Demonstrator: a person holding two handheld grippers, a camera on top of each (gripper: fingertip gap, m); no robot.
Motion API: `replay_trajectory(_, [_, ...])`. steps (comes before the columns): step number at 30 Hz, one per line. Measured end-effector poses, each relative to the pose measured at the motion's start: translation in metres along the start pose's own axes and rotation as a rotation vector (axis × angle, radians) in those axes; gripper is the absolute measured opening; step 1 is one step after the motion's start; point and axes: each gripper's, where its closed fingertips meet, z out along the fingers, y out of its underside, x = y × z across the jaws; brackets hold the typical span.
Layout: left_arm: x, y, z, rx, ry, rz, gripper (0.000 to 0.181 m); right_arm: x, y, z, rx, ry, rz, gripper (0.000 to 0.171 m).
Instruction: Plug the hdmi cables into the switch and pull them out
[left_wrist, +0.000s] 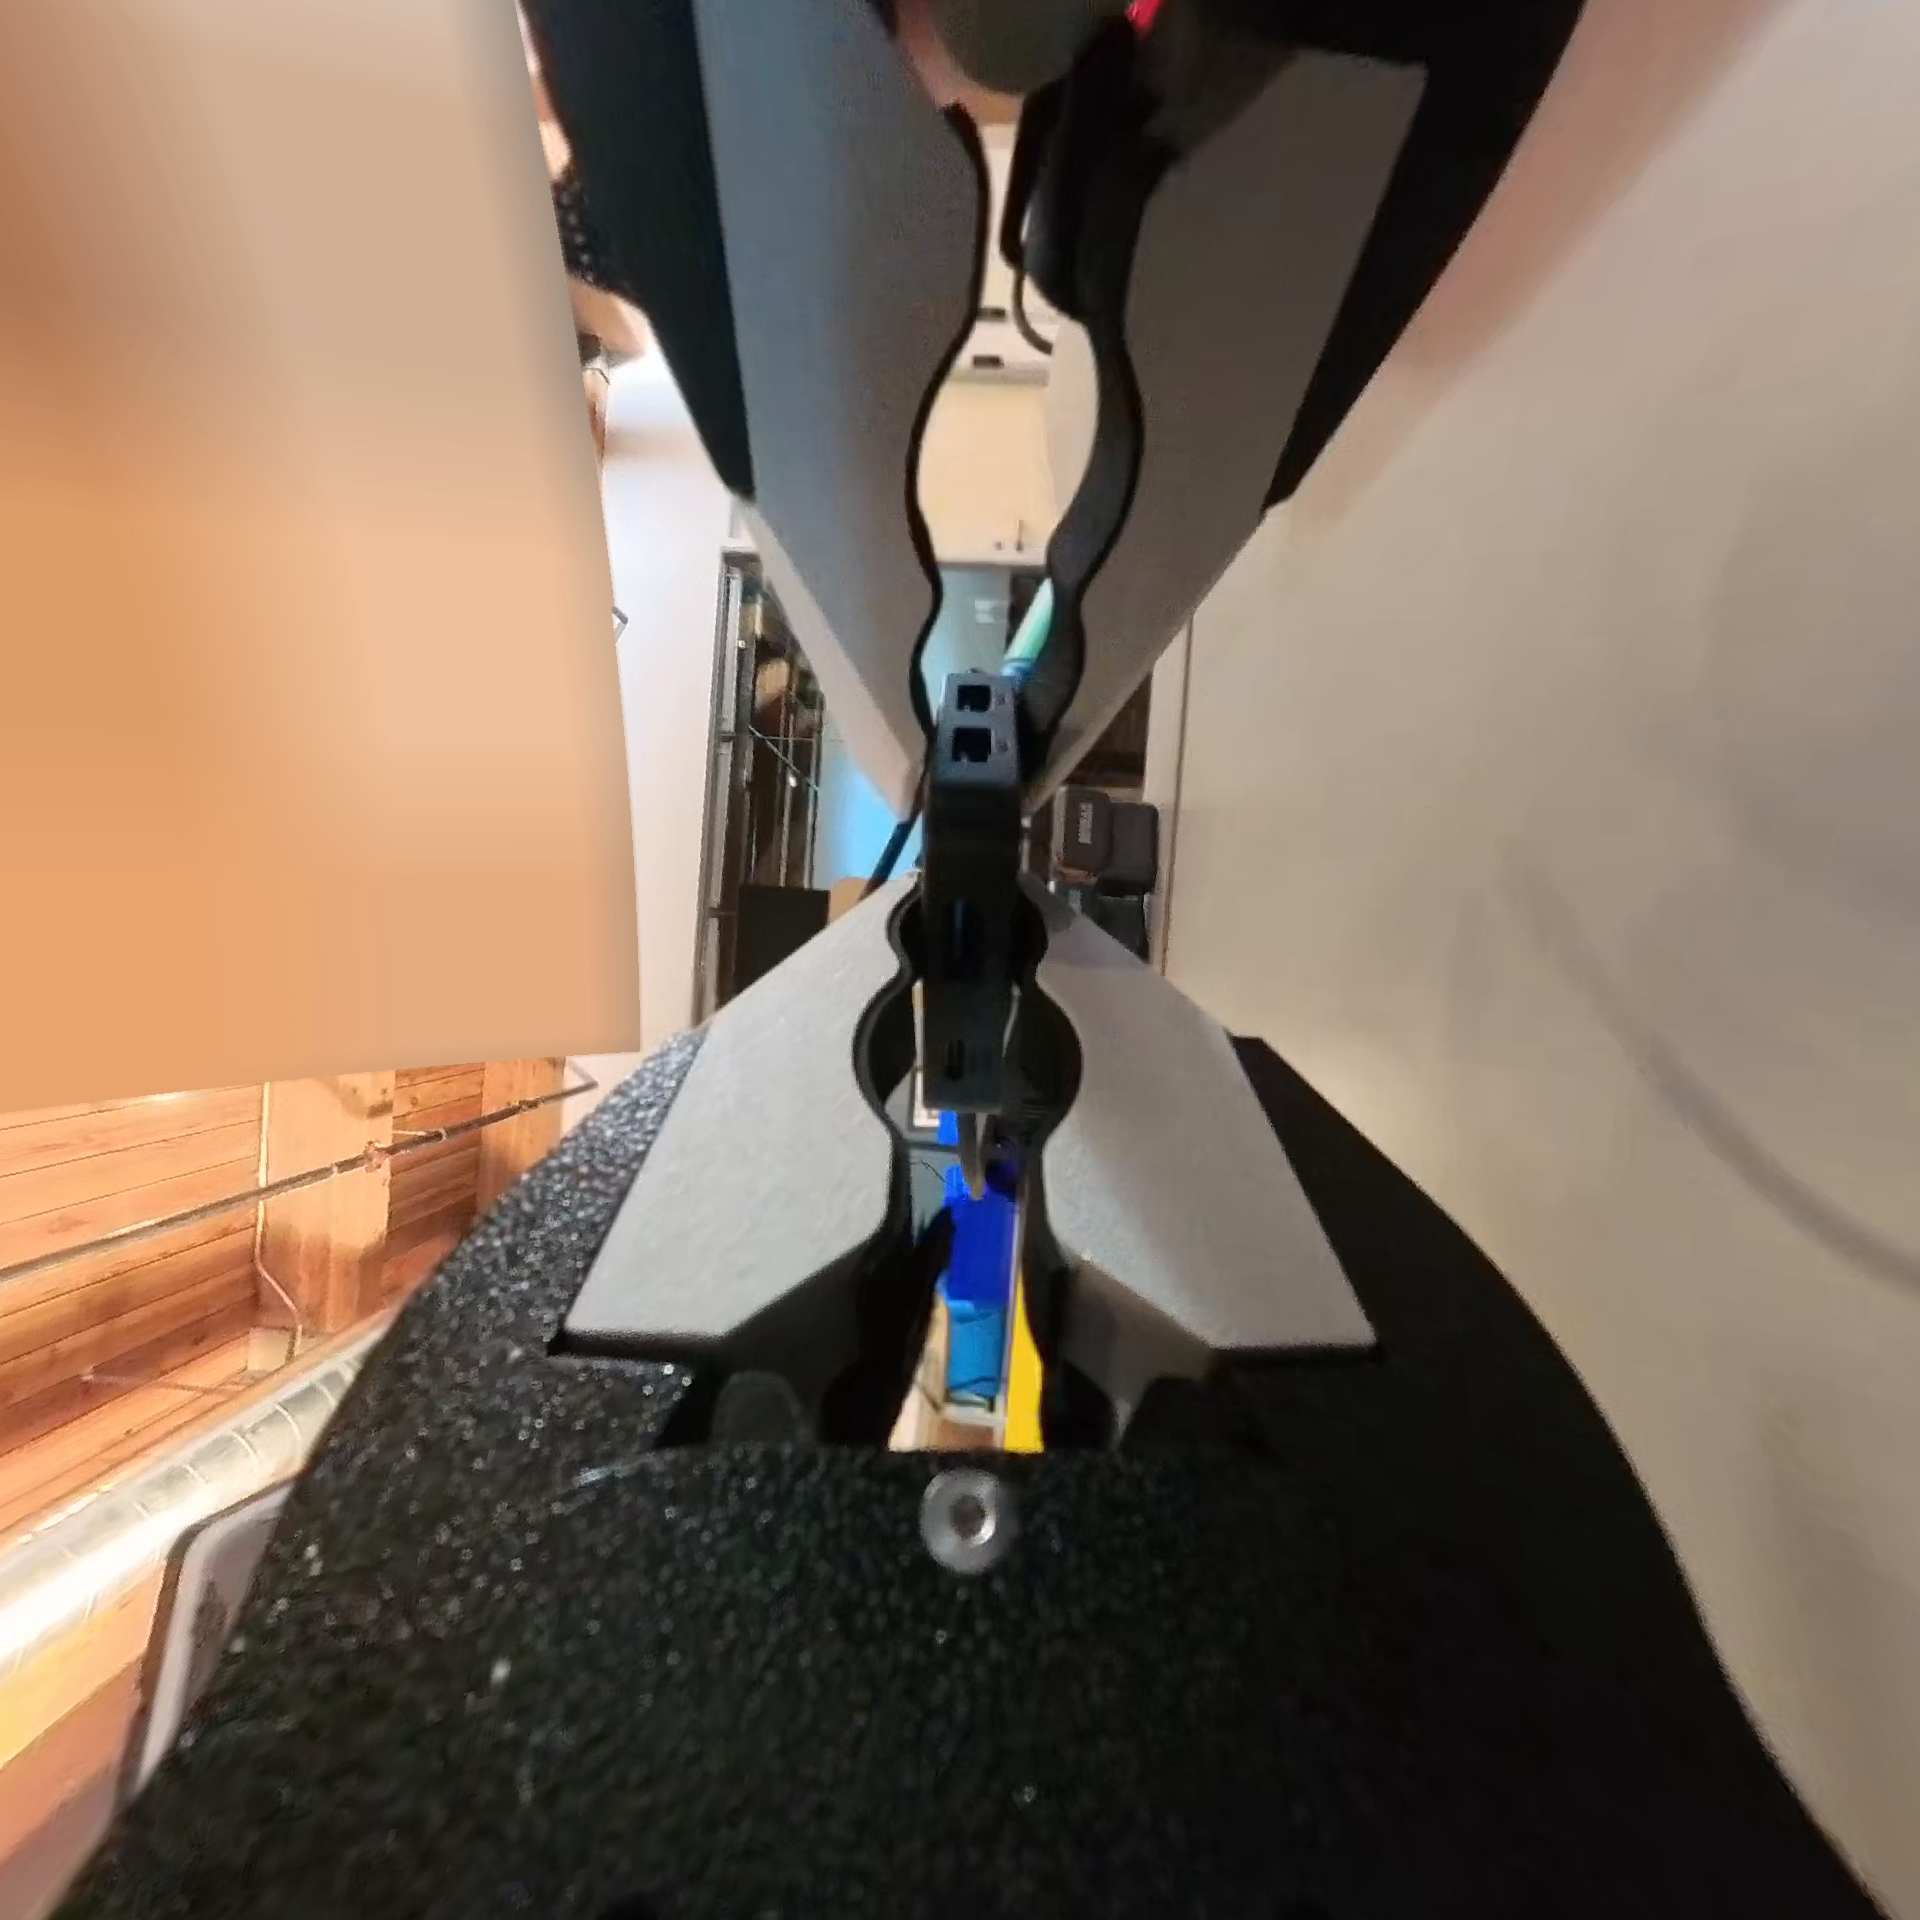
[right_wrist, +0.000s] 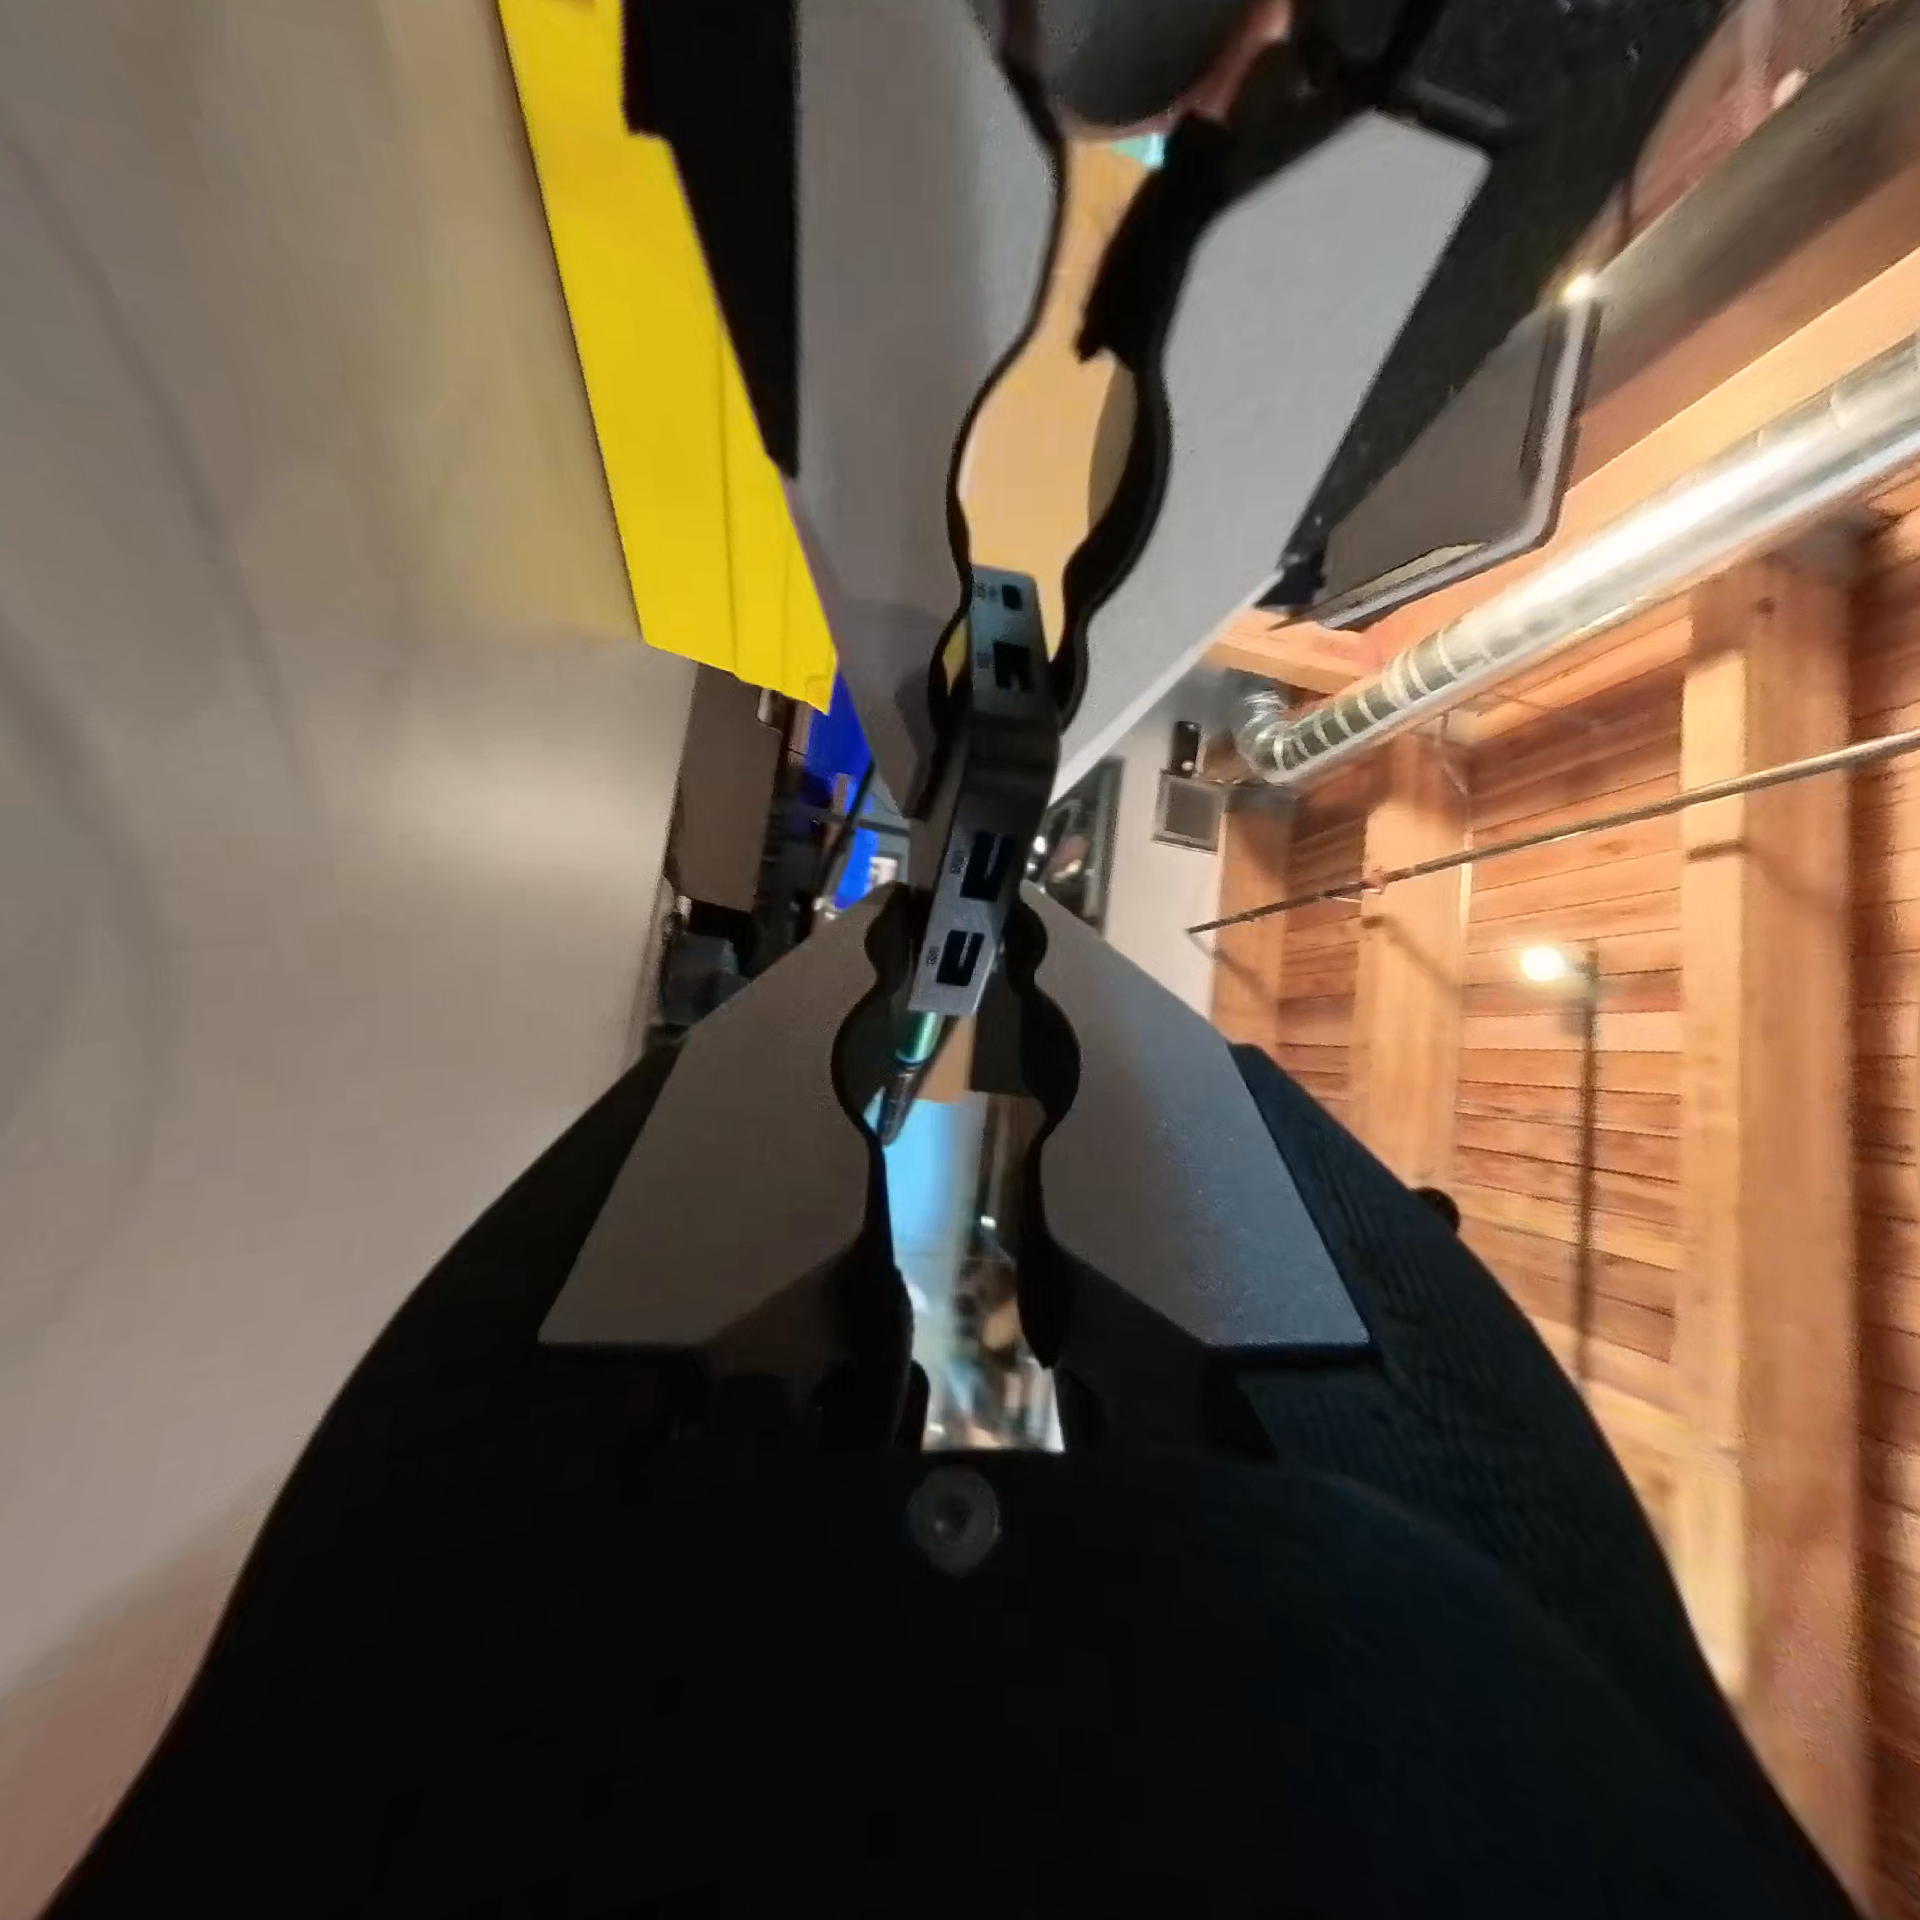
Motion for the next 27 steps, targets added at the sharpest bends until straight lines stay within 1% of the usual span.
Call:
replay_trajectory(2, [-0.002,-0.001,-0.001,0.029,-0.041,-0.006,0.012,-0.001,0.0,0.0,0.018,-0.01,0.057,0.013])
replay_trajectory(3, [-0.004,-0.002,-0.002,0.043,-0.067,-0.026,0.015,0.001,0.002,-0.001,0.02,-0.005,0.053,0.013])
replay_trajectory(6, [-0.013,0.005,-0.004,0.042,-0.141,-0.142,0.037,0.002,0.021,0.0,-0.032,-0.004,0.05,0.011])
replay_trajectory(8, [-0.016,0.014,-0.003,0.039,-0.165,-0.271,0.047,0.003,0.039,0.0,-0.075,-0.006,0.068,0.011])
replay_trajectory(10, [-0.012,0.022,-0.002,0.056,-0.158,-0.433,0.048,0.011,0.061,-0.004,-0.126,0.007,0.098,0.011])
replay_trajectory(13, [0.004,0.032,0.0,0.082,-0.111,-0.655,0.045,0.042,0.098,-0.017,-0.21,0.088,0.149,0.012])
replay_trajectory(15, [0.015,0.039,0.003,0.086,-0.073,-0.759,0.043,0.062,0.126,-0.031,-0.271,0.133,0.192,0.012])
replay_trajectory(17, [0.013,0.045,0.005,0.079,-0.072,-0.821,0.044,0.072,0.158,-0.046,-0.338,0.128,0.262,0.011])
replay_trajectory(20, [0.015,0.05,0.006,0.081,-0.053,-0.889,0.042,0.073,0.212,-0.073,-0.422,0.06,0.48,0.011])
replay_trajectory(22, [0.016,0.052,0.007,0.078,-0.045,-0.91,0.041,0.068,0.246,-0.089,-0.425,0.001,0.676,0.012])
replay_trajectory(24, [0.018,0.052,0.008,0.078,-0.034,-0.924,0.041,0.053,0.277,-0.1,-0.416,-0.112,0.875,0.011])
replay_trajectory(27, [0.019,0.052,0.008,0.081,-0.024,-0.938,0.039,0.021,0.311,-0.108,-0.363,-0.318,1.102,0.012])
